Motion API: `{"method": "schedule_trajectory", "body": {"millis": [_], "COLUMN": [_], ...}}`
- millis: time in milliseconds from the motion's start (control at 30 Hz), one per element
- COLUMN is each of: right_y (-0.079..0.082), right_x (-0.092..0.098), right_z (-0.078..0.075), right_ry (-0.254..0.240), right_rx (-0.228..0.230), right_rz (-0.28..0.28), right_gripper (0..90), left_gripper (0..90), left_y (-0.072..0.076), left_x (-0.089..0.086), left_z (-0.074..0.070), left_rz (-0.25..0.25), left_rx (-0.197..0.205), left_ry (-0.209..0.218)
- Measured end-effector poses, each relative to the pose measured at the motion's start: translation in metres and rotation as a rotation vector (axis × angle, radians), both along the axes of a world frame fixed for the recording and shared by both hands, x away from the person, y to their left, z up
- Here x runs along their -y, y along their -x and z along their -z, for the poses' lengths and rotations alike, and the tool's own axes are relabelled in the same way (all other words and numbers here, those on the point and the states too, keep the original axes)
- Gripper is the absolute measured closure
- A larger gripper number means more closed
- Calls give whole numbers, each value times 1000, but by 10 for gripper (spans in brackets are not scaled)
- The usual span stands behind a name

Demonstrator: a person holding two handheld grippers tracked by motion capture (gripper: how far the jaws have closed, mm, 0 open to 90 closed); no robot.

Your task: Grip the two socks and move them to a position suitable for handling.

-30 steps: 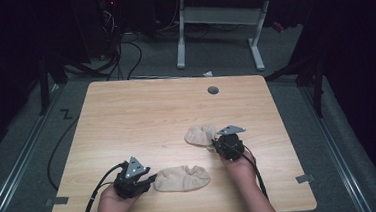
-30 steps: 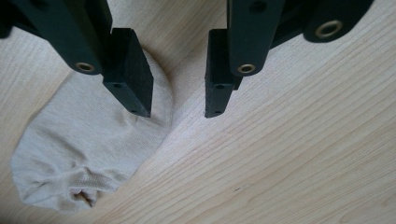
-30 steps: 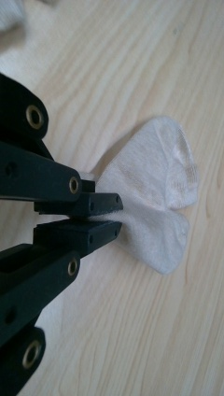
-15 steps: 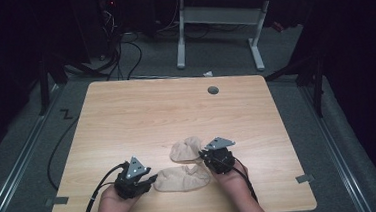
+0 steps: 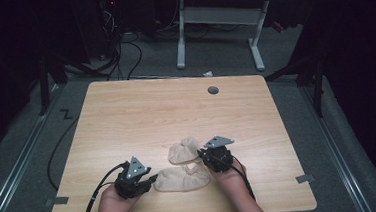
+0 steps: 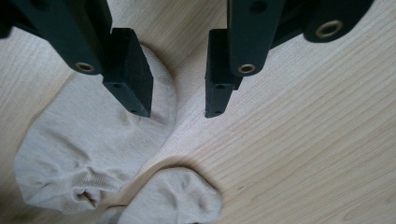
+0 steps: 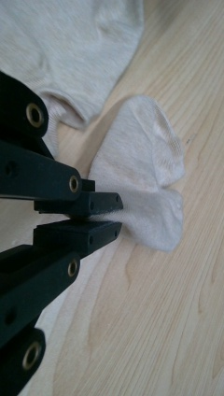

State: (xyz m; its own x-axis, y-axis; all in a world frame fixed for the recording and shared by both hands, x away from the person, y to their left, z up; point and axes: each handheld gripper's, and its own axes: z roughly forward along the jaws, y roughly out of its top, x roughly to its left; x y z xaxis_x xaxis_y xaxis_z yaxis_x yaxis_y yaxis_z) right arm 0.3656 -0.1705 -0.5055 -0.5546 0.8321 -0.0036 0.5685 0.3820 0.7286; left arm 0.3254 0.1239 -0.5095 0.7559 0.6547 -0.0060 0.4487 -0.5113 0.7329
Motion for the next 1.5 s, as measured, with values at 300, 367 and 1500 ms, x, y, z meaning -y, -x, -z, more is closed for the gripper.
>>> {"method": "schedule_trajectory", "body": {"millis": [300,367,1500], "right_y": [-13,-12,8], "right_x": [-6,-2,-12], "right_z": [7,7,-13], "right_ry": [10,-7,-25], "right_rx": [-30,-38,6], "right_rz": [4,18,-13], "right_gripper": [770,755,647], "left_gripper": [623,623,619], "left_y": [-1,-2,-4], "left_x": [0,-1,-11], "left_z": [2,2,-5], "left_rz": [-7,-11,-40], "left_rx": [-5,-6,11], "left_ry": [1,4,30]}}
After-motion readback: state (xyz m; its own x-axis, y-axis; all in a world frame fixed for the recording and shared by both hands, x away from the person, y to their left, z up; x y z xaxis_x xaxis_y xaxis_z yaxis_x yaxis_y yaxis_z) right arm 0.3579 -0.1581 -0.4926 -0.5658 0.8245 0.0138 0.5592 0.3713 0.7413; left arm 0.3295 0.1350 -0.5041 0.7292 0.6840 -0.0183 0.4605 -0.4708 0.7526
